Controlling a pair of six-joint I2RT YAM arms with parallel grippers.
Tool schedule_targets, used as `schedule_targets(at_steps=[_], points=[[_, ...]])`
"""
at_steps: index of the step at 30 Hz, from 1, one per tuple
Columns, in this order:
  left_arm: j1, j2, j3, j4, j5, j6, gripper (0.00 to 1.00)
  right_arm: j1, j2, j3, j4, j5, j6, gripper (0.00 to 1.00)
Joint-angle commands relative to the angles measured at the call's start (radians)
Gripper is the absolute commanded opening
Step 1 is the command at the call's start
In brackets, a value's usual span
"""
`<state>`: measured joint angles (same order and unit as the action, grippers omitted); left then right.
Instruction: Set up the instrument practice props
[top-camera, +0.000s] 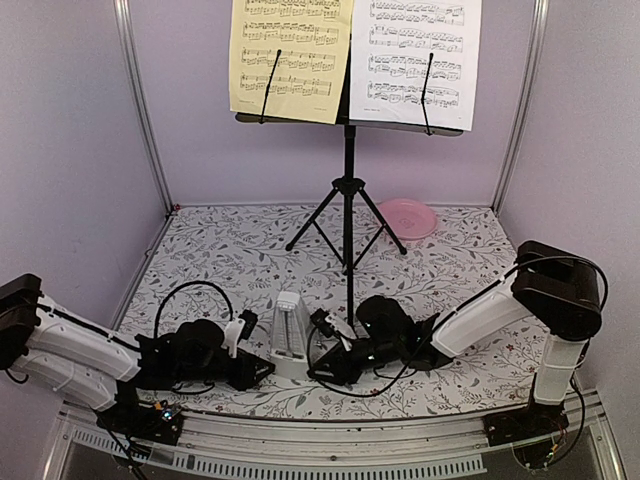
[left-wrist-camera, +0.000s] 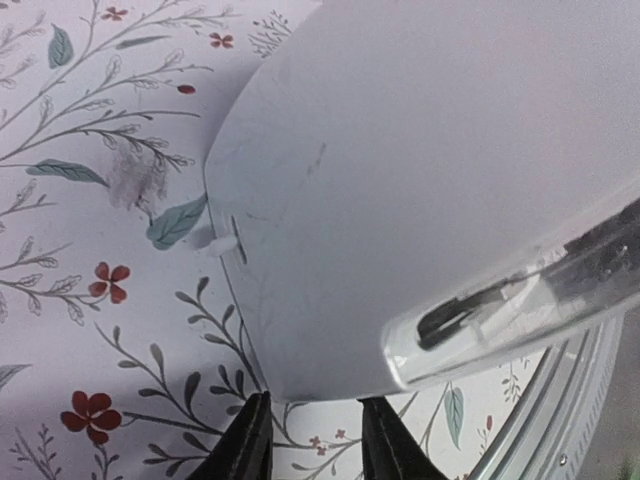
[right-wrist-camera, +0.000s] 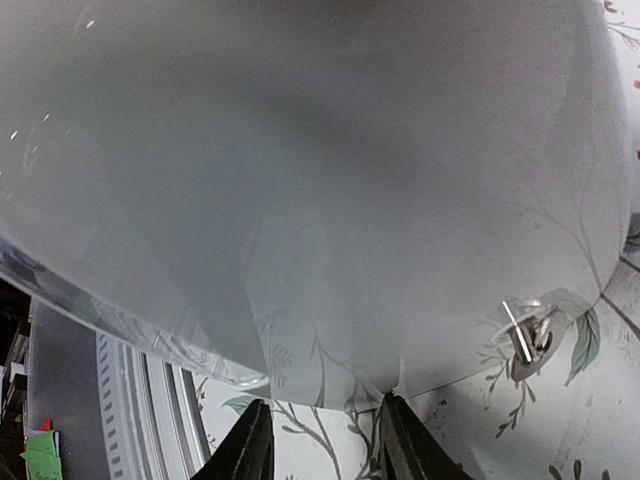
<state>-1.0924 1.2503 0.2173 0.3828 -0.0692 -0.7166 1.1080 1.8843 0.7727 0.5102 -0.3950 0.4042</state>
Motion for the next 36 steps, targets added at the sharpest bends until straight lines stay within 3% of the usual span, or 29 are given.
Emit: schedule_targets(at_steps=[1,7,9,11,13,21,36], points=[[0.051,-0.023,0.032,0.027,-0.025,0.041,0.36,0.007,0.043,0.083,0.052,0.008,-0.003,0.38],[0.066,-0.177,0.040,-0.050,-0.059,0.106,0.62,0.010,0.015,0.072,0.106,-0.020,-0.008,0.41],[0.066,-0.254,0.025,-0.073,-0.068,0.113,0.73,0.010,-0.037,-0.018,0.191,-0.028,-0.003,0.46],[0.050,-0.307,0.017,-0.070,-0.069,0.129,0.90,0.007,-0.093,-0.109,0.264,-0.028,0.003,0.51],[0.014,-0.325,0.023,-0.073,-0.093,0.157,0.99,0.002,-0.144,-0.170,0.299,-0.025,0.005,0.54],[-0.107,-0.310,0.099,-0.089,-0.285,0.171,0.99,-0.058,-0.267,-0.290,0.334,-0.009,0.006,0.63],[-0.156,0.046,0.388,-0.229,-0.565,0.110,0.99,-0.083,-0.276,-0.286,0.354,0.029,0.001,0.72]])
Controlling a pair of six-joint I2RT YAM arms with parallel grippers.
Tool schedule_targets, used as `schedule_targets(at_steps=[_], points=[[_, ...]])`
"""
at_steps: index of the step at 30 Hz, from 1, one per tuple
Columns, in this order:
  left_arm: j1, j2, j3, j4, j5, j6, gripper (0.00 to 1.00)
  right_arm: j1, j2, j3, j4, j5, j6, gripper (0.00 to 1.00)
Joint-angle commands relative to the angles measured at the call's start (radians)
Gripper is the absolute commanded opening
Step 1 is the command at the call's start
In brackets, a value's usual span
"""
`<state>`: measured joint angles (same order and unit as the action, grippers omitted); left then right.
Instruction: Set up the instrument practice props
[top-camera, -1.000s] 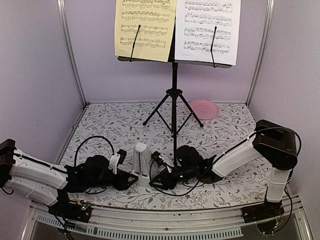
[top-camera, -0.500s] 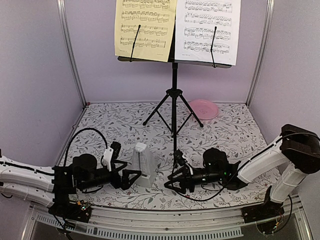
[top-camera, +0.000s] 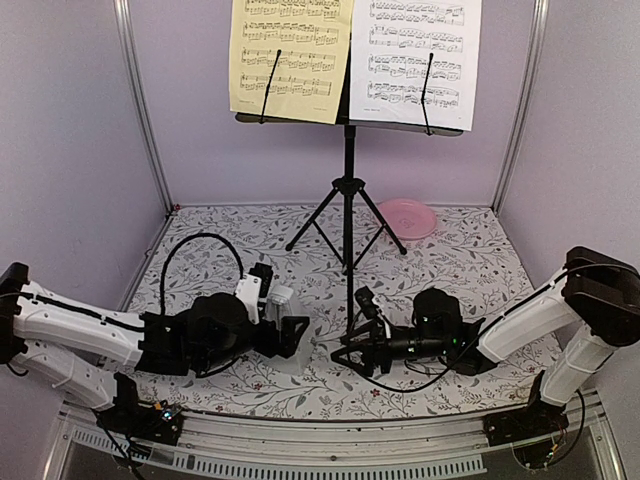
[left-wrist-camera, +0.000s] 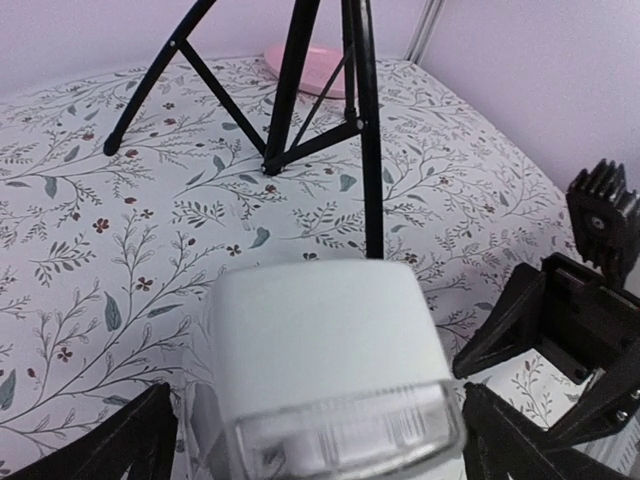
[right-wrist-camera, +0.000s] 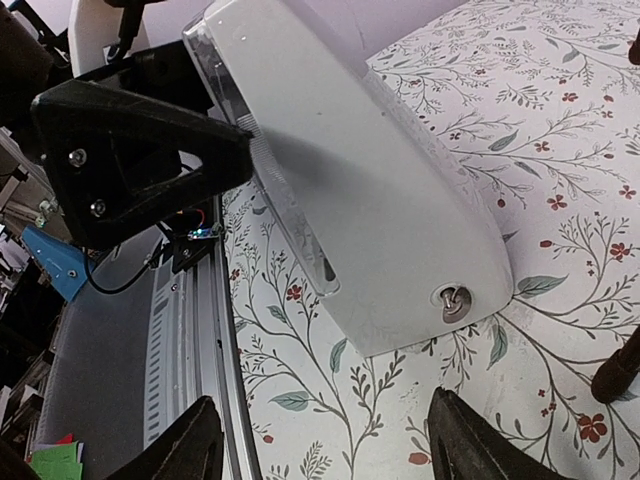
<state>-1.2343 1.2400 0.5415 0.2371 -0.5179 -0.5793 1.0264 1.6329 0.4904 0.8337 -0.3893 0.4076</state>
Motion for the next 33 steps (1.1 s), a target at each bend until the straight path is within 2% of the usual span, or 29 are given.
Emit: schedule_targets(at_steps=[1,6,10,12,17,20,27,30,33], points=[[-0.014,0.072,0.079,-0.104,-0.132,-0.037,0.99,-0.002,-0.025,-0.003,0.031,0.025,-0.003,0.72],[-0.012,0.130,0.097,-0.098,-0.160,0.003,0.95,-0.002,-0.025,0.000,0.031,0.030,-0.006,0.73],[-0.011,0.115,0.043,0.007,-0.135,0.064,0.90,-0.002,-0.024,0.002,0.034,0.036,-0.015,0.76],[-0.011,0.091,0.012,0.067,-0.120,0.093,0.82,-0.003,-0.024,0.003,0.034,0.047,-0.018,0.78],[-0.008,0.021,-0.034,0.143,-0.092,0.164,0.54,-0.002,-0.026,0.005,0.034,0.070,-0.031,0.80],[-0.007,-0.021,-0.042,0.139,-0.098,0.213,0.48,-0.003,-0.031,0.008,0.034,0.069,-0.034,0.80],[-0.008,-0.186,-0.071,0.226,-0.053,0.429,0.36,-0.001,-0.052,0.014,0.038,0.070,-0.044,0.80],[-0.007,-0.213,-0.029,0.183,-0.050,0.469,0.31,0.009,-0.063,0.024,0.027,0.104,-0.060,0.80],[-0.008,-0.196,0.043,0.083,-0.062,0.455,0.28,0.046,-0.064,0.085,-0.058,0.202,-0.113,0.79]])
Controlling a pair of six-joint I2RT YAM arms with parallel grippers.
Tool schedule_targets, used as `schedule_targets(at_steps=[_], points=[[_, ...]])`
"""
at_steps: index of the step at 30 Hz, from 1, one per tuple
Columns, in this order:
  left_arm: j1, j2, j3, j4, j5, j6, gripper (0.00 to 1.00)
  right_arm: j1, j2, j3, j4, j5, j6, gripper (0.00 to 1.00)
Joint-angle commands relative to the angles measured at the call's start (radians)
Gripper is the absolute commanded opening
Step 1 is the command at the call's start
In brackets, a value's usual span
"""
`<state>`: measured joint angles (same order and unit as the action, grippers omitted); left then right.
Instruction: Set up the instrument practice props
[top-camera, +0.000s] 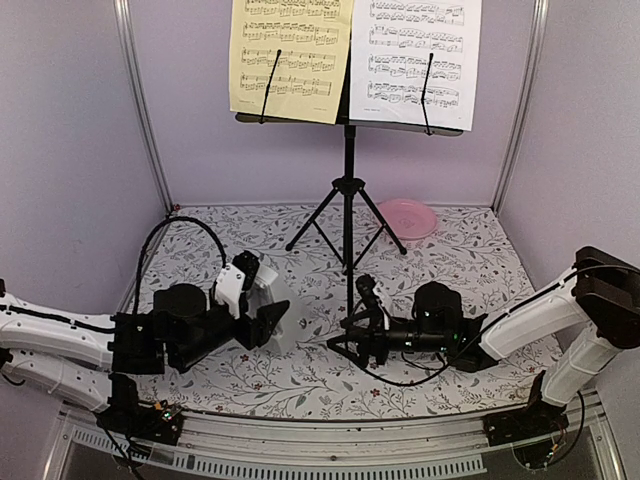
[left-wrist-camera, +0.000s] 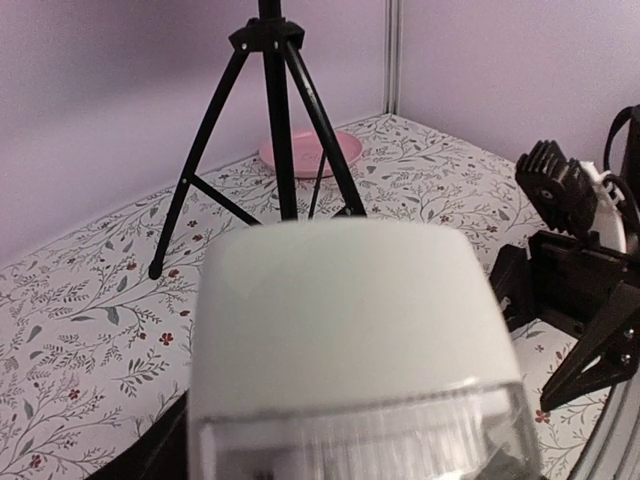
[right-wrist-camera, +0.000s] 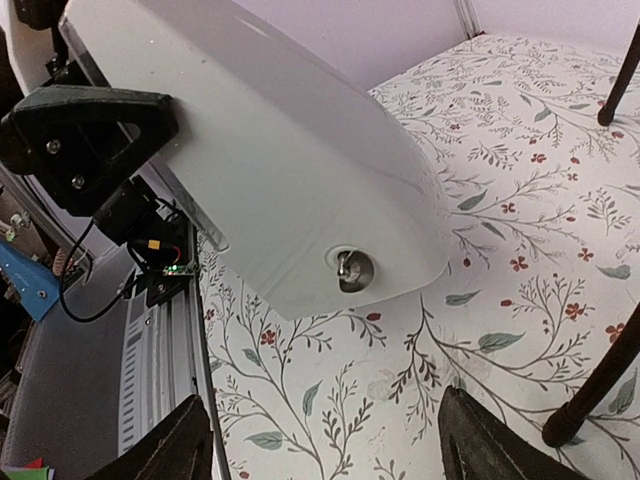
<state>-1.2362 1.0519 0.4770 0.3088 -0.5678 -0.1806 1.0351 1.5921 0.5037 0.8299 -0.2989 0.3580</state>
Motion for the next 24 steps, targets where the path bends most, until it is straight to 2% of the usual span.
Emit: schedule_targets(at_steps=[1,6,9,13,16,20,24], points=[[-0.005,0.000,0.132,-0.019,-0.025,0.042,0.26,0.049,-0.021,0.096,-0.089,0.150,-0.091,0.79],[-0.006,0.033,0.228,-0.122,-0.031,-0.046,0.23,0.112,0.002,0.167,-0.157,0.335,-0.191,0.79],[-0.008,0.042,0.286,-0.174,0.007,-0.044,0.23,0.130,0.010,0.178,-0.158,0.388,-0.247,0.79],[-0.054,-0.017,0.243,-0.080,0.135,0.183,0.24,0.130,-0.030,0.140,-0.129,0.358,-0.256,0.79],[-0.077,-0.107,0.176,0.000,0.149,0.330,0.24,0.130,-0.082,0.086,-0.068,0.261,-0.248,0.80],[-0.138,-0.190,0.124,0.074,0.101,0.568,0.23,0.129,-0.114,0.021,0.012,0.171,-0.226,0.79],[-0.214,-0.192,0.118,0.122,0.014,0.775,0.22,0.129,-0.101,0.014,0.046,0.115,-0.200,0.74]])
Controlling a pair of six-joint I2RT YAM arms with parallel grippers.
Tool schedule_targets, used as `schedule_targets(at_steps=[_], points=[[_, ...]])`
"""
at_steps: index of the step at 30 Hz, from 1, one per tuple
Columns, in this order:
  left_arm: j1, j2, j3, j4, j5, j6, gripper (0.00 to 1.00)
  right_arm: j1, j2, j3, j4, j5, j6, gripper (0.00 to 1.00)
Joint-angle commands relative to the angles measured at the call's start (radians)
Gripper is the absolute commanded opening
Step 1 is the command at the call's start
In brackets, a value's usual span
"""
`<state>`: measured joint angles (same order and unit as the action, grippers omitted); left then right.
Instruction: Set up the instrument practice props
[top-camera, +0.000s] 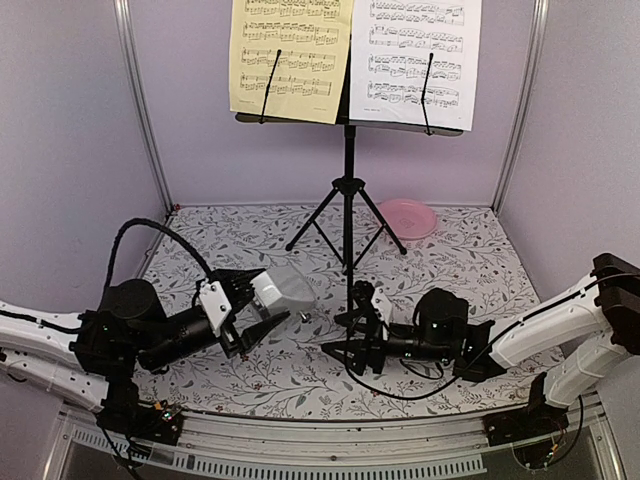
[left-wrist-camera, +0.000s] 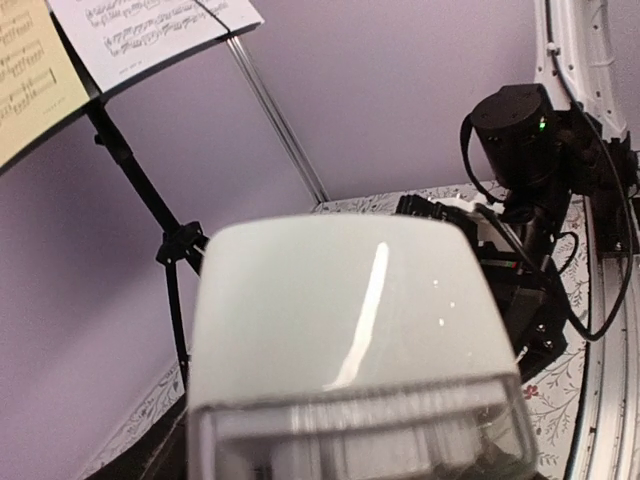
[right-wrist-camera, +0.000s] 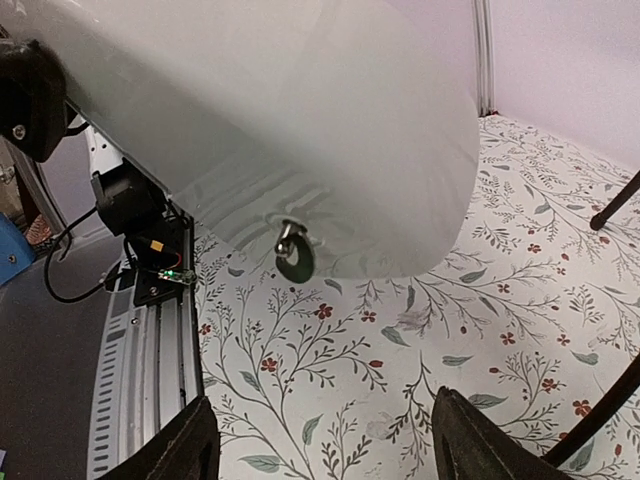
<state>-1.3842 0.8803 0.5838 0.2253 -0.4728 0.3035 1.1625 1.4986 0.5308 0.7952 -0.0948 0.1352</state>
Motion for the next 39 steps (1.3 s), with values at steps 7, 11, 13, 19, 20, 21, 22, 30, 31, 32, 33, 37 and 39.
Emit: schedule_targets(at_steps=[7,11,13,19,20,21,22,30,31,32,33,37,39], points=[[-0.103,0.008,0.037,0.245,-0.094,0.365,0.20,-0.007,0.007,0.015,0.138,-0.121,0.065,0.67],[-0.132,0.021,0.029,0.294,-0.098,0.379,0.20,-0.014,0.011,0.032,0.186,-0.140,0.107,0.64],[-0.142,0.027,0.025,0.322,-0.091,0.387,0.20,-0.017,0.021,0.039,0.216,-0.158,0.130,0.63],[-0.164,0.040,0.029,0.355,-0.061,0.408,0.19,-0.020,0.056,0.063,0.274,-0.199,0.180,0.59],[-0.169,0.041,0.032,0.358,-0.058,0.414,0.19,-0.020,0.058,0.066,0.277,-0.202,0.189,0.58],[-0.172,0.044,0.032,0.361,-0.057,0.420,0.19,-0.020,0.059,0.070,0.286,-0.209,0.203,0.57],[-0.173,0.045,0.034,0.367,-0.056,0.425,0.19,-0.020,0.060,0.071,0.297,-0.217,0.211,0.56],[-0.197,0.050,0.035,0.400,-0.045,0.442,0.18,-0.021,0.044,0.074,0.318,-0.224,0.242,0.45],[-0.201,0.052,0.034,0.402,-0.047,0.443,0.18,-0.021,0.044,0.075,0.318,-0.227,0.244,0.43],[-0.202,0.052,0.034,0.405,-0.048,0.445,0.18,-0.020,0.047,0.075,0.318,-0.228,0.247,0.41],[-0.204,0.055,0.032,0.413,-0.049,0.445,0.18,-0.020,0.050,0.074,0.320,-0.227,0.250,0.39],[-0.212,0.058,0.023,0.435,-0.041,0.448,0.18,-0.021,0.062,0.078,0.328,-0.219,0.277,0.30],[-0.215,0.061,0.021,0.435,-0.038,0.447,0.18,-0.022,0.064,0.076,0.333,-0.218,0.290,0.28]])
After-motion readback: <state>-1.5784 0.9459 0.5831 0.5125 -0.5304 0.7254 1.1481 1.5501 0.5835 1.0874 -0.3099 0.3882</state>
